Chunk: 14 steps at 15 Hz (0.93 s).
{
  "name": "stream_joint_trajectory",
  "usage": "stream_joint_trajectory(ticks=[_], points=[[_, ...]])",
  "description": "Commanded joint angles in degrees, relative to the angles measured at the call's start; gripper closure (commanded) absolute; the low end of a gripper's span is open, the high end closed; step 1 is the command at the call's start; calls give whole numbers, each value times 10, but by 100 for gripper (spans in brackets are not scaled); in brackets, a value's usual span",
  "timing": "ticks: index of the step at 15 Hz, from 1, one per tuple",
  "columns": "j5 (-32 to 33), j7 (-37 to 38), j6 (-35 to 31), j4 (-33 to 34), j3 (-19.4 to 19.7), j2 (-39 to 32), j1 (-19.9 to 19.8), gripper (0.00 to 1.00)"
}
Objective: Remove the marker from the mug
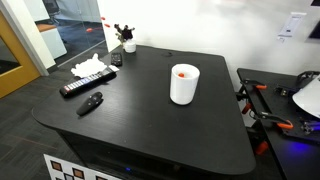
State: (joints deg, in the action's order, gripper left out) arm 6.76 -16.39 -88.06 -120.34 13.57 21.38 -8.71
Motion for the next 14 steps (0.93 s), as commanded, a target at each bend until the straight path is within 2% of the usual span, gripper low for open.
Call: stream_joint_trajectory(ticks=[1,7,14], points=[[1,-2,0,2,-1,-2,2,0],[4,-53,-33,-14,-23,-7,34,0],[-30,-186,-145,-58,-32,-11,87,0]])
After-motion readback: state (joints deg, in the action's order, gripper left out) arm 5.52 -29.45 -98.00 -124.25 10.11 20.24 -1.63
